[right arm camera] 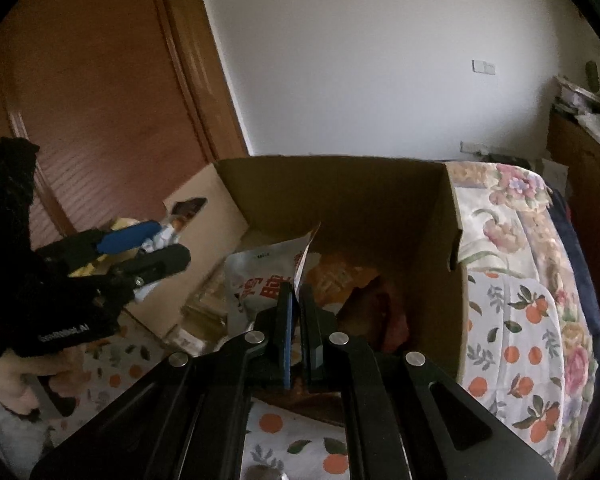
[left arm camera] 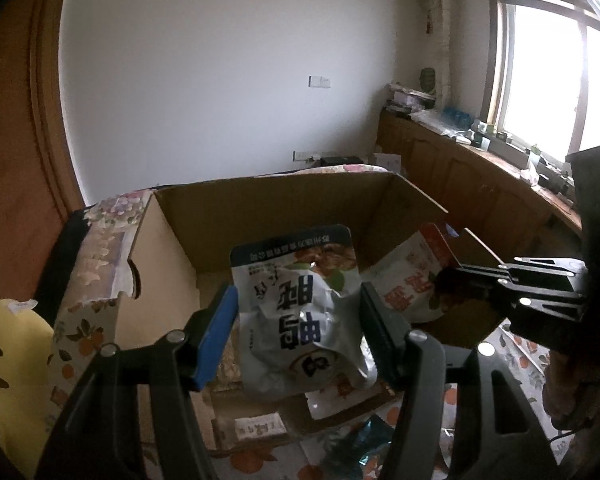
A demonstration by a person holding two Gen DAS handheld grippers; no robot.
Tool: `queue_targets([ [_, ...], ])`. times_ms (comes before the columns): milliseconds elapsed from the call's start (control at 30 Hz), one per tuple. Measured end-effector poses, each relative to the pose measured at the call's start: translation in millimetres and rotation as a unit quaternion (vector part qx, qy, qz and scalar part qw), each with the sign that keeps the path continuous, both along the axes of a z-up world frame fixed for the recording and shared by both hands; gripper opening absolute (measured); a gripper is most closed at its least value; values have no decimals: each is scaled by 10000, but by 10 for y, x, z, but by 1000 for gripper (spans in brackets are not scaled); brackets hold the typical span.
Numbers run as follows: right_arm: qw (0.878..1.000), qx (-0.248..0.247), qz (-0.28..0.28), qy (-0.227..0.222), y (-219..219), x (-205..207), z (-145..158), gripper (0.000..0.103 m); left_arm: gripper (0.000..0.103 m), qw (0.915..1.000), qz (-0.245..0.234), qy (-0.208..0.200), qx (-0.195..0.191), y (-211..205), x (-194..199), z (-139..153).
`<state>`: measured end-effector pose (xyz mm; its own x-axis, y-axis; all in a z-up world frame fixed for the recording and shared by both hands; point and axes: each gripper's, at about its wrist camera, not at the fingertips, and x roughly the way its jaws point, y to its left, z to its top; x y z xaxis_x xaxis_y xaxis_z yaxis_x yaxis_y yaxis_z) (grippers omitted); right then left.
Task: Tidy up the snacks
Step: 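Open both tools over the box to drop the two sachets, then move both tools back down toward the teal wrapper and clear tray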
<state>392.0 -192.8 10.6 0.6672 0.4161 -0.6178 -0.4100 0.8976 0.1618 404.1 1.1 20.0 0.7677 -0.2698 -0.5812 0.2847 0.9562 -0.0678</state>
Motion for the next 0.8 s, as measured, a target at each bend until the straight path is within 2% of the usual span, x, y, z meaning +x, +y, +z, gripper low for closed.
queue_targets([
  [100, 9998, 93, 72, 153, -13, 14, -51, 7, 62, 9999, 52, 72, -67, -7, 37, -20],
  [233, 9992, 374, 38, 120, -49, -117, -31, 9, 63, 9997, 15, 80, -209, -36, -20, -14],
  [333, 9996, 293, 54, -17, -24, -286, 8, 12, 65, 10000, 28, -29, -14, -96, -102, 27],
  [433, 9994, 354, 41, -30, -65, -487, 41, 27, 66, 9997, -60, -214, 112, -150, -269, 88],
  [467, 9993, 365, 40, -15, -68, -530, 54, 36, 66, 9996, -94, -233, 87, -162, -337, 107],
  [533, 9996, 294, -4, -40, -106, -685, 80, 40, 66, 9996, -138, -226, -13, -156, -440, 125],
  [600, 9995, 315, 0, 34, -137, -800, 78, 54, 66, 9995, -184, -231, -126, -121, -580, 118],
  [800, 9997, 210, -77, 121, -282, -1196, 45, 54, 66, 9992, -289, -162, -245, -43, -978, -20],
])
